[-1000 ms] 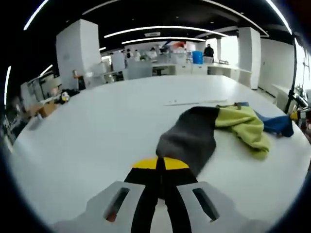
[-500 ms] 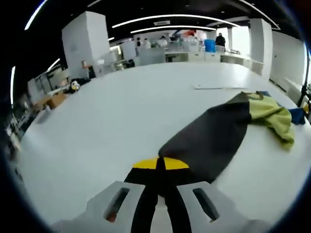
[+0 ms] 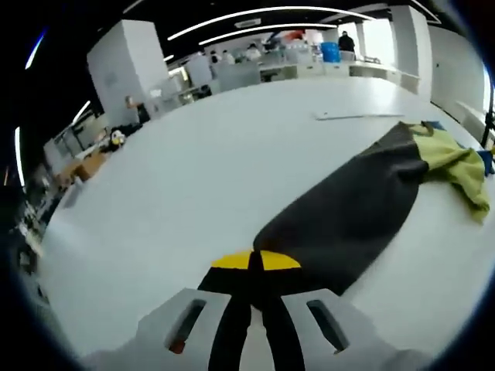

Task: Fold the garment on the visible template until the final outline fits inside the template.

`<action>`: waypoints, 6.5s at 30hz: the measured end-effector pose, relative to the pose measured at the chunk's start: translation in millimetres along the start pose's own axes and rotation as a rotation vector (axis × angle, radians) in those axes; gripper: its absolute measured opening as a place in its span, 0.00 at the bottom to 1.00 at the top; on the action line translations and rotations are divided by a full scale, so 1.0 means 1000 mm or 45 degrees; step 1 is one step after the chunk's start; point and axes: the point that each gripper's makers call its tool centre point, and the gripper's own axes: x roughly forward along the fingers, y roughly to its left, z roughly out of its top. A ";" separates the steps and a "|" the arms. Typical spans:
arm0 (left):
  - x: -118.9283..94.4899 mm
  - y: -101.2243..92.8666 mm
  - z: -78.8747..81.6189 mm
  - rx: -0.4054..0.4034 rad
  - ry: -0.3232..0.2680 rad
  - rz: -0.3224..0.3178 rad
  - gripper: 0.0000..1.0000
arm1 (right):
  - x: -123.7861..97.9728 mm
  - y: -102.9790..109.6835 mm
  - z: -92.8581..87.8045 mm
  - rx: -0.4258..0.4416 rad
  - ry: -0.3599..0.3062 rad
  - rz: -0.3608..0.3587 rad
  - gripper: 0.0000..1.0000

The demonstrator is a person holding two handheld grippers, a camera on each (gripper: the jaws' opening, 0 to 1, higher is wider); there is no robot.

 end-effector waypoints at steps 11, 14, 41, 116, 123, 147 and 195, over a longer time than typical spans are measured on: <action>0.014 0.016 -0.004 -0.077 0.054 0.034 0.00 | 0.000 -0.019 -0.012 -0.004 0.050 -0.037 0.00; 0.015 0.017 -0.004 -0.054 0.068 0.037 0.00 | 0.001 -0.022 -0.015 -0.007 0.063 -0.046 0.00; 0.014 0.032 0.019 0.092 0.031 0.039 0.29 | -0.005 -0.023 -0.024 0.103 0.032 -0.006 0.00; -0.142 -0.161 -0.001 0.295 -0.254 -0.731 0.93 | -0.047 0.331 -0.017 -0.756 -0.098 0.996 0.44; -0.143 -0.160 -0.007 0.317 -0.248 -0.708 0.89 | -0.030 0.336 -0.024 -0.820 -0.090 0.908 0.33; -0.146 -0.166 -0.016 0.313 -0.244 -0.724 0.86 | -0.049 0.328 0.014 -0.903 -0.153 0.783 0.01; -0.123 -0.194 -0.009 0.141 -0.216 -0.739 0.75 | 0.044 0.265 0.102 -0.265 -0.046 0.659 0.10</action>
